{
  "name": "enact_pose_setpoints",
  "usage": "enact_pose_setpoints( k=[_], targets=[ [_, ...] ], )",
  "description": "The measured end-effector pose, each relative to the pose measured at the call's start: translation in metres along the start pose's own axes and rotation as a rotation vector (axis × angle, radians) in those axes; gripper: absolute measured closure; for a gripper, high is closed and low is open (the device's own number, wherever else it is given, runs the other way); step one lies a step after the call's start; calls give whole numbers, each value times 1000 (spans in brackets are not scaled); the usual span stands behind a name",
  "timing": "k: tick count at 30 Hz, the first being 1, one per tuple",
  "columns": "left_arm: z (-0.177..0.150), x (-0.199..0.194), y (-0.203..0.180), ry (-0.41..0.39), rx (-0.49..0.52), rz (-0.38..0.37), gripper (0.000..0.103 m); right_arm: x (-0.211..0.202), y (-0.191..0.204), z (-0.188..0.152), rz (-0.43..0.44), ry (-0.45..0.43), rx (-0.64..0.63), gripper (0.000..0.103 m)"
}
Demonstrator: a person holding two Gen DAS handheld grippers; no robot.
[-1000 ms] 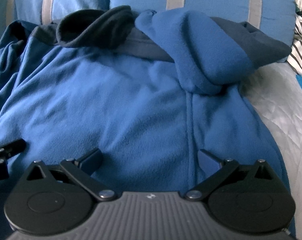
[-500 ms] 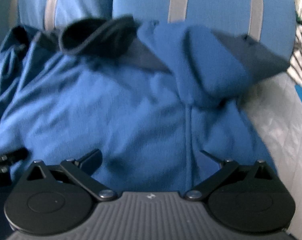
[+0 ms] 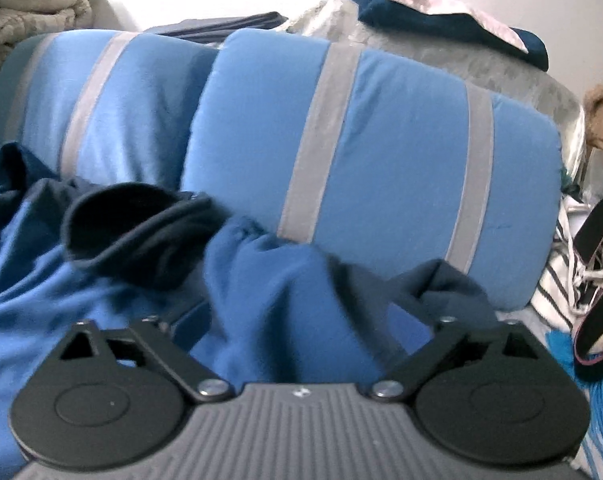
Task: Fold clothes
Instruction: 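Move the right tool to the navy sleeve cuff and close on it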
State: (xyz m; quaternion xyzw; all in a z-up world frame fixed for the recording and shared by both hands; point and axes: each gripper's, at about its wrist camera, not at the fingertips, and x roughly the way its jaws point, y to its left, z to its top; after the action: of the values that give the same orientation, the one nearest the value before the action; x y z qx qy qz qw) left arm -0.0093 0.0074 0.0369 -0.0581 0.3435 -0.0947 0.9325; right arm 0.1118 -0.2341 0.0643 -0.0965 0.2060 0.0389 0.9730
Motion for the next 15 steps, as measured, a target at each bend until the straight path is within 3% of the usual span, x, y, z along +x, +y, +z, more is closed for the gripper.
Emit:
enact_pose_setpoints(
  k=[5, 8, 15],
  targets=[
    [1, 4, -1, 23, -10, -34, 0, 20, -19, 4, 33, 20, 93, 28],
    [-1, 8, 2, 40, -13, -34, 0, 26, -24, 4, 57, 35, 146, 31],
    [-3, 14, 5, 74, -33, -34, 0, 17, -7, 7, 54, -2, 61, 37]
  ],
)
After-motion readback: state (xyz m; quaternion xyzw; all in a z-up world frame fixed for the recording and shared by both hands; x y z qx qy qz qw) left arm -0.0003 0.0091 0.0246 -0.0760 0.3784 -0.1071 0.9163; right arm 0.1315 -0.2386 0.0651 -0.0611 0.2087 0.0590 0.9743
